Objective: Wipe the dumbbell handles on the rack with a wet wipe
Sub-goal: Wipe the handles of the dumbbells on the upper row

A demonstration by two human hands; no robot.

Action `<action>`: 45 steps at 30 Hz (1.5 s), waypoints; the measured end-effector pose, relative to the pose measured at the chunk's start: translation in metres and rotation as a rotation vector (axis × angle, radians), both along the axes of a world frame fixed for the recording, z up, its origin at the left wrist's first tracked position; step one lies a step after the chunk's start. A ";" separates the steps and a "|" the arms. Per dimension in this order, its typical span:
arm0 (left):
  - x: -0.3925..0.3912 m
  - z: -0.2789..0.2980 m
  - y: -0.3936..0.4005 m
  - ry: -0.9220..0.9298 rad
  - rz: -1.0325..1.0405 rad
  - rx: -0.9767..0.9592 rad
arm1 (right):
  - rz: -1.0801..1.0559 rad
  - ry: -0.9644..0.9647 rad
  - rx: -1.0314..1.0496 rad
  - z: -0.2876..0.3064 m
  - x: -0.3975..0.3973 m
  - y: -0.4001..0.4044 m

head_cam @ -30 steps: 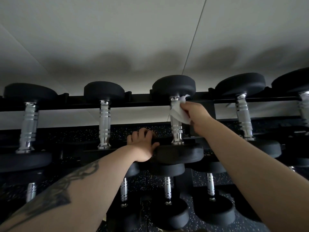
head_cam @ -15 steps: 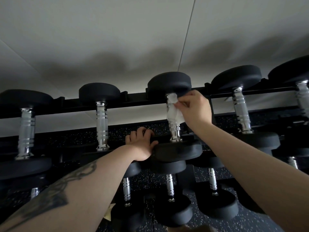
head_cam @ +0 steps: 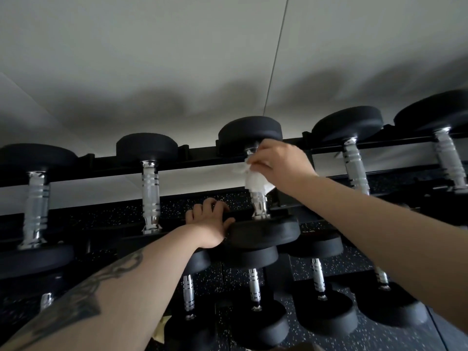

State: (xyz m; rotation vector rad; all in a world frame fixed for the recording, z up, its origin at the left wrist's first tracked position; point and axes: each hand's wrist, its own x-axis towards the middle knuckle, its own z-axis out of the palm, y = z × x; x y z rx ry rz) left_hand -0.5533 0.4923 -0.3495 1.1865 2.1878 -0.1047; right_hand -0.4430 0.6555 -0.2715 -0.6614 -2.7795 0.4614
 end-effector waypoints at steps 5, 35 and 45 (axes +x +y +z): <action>0.000 0.001 0.001 0.009 0.000 0.005 | 0.309 -0.511 0.193 0.000 -0.003 -0.042; -0.001 0.001 0.000 -0.014 -0.003 0.011 | -0.948 0.367 -1.650 -0.019 -0.014 -0.010; 0.000 0.001 0.000 -0.002 0.014 0.008 | -0.671 0.426 -2.041 -0.013 -0.023 -0.005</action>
